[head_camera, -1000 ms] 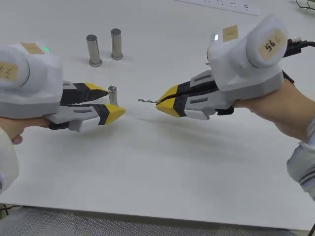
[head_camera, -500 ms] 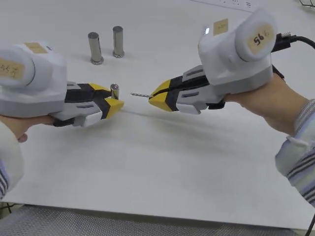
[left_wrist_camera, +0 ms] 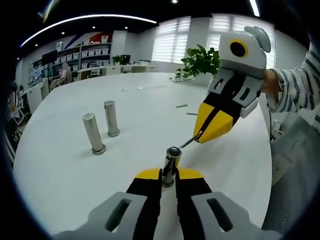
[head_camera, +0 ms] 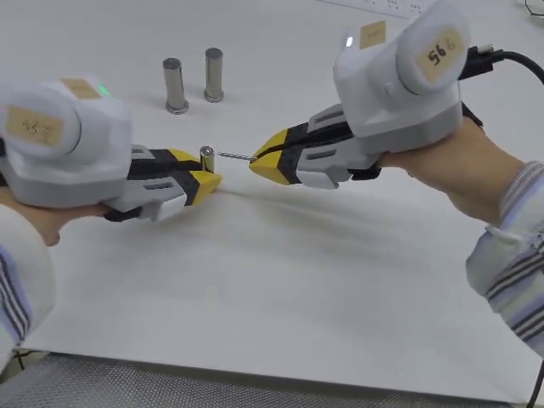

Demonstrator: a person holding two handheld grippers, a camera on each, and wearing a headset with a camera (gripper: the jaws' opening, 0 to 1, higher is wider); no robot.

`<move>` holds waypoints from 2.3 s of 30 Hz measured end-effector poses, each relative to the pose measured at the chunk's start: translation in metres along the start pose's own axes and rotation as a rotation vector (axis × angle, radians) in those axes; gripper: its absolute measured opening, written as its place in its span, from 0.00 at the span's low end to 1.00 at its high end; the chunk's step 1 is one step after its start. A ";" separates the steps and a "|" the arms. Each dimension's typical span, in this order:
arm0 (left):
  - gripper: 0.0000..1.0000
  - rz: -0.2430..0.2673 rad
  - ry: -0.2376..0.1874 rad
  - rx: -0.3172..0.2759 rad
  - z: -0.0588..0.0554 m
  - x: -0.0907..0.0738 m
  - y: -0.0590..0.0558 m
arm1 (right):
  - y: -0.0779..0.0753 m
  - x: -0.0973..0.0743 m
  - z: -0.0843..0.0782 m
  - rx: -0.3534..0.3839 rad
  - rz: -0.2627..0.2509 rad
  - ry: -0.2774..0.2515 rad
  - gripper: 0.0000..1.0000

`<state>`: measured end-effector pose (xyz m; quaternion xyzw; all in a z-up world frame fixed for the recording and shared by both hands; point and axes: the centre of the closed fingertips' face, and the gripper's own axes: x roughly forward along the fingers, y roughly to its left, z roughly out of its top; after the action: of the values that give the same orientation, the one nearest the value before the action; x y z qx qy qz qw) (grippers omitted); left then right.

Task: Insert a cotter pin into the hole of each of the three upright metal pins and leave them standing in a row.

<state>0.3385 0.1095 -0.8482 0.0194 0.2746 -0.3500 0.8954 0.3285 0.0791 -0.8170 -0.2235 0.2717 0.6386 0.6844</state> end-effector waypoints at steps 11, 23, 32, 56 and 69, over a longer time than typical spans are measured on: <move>0.08 0.008 0.003 0.024 0.001 0.000 0.001 | 0.001 0.006 0.002 0.016 0.000 -0.006 0.02; 0.07 0.020 0.017 0.076 0.004 0.002 -0.003 | 0.004 0.015 0.009 0.048 -0.012 -0.030 0.03; 0.07 0.016 0.016 0.091 0.004 0.003 -0.006 | 0.005 0.021 0.013 0.056 -0.010 -0.051 0.03; 0.07 0.025 0.003 0.070 0.003 0.003 -0.006 | 0.000 0.015 0.014 0.074 -0.021 -0.074 0.03; 0.07 0.028 -0.031 0.050 0.004 0.003 -0.005 | -0.001 0.014 0.013 0.067 -0.029 -0.073 0.03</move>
<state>0.3390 0.1035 -0.8457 0.0402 0.2515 -0.3443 0.9037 0.3309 0.0984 -0.8163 -0.1807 0.2648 0.6268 0.7102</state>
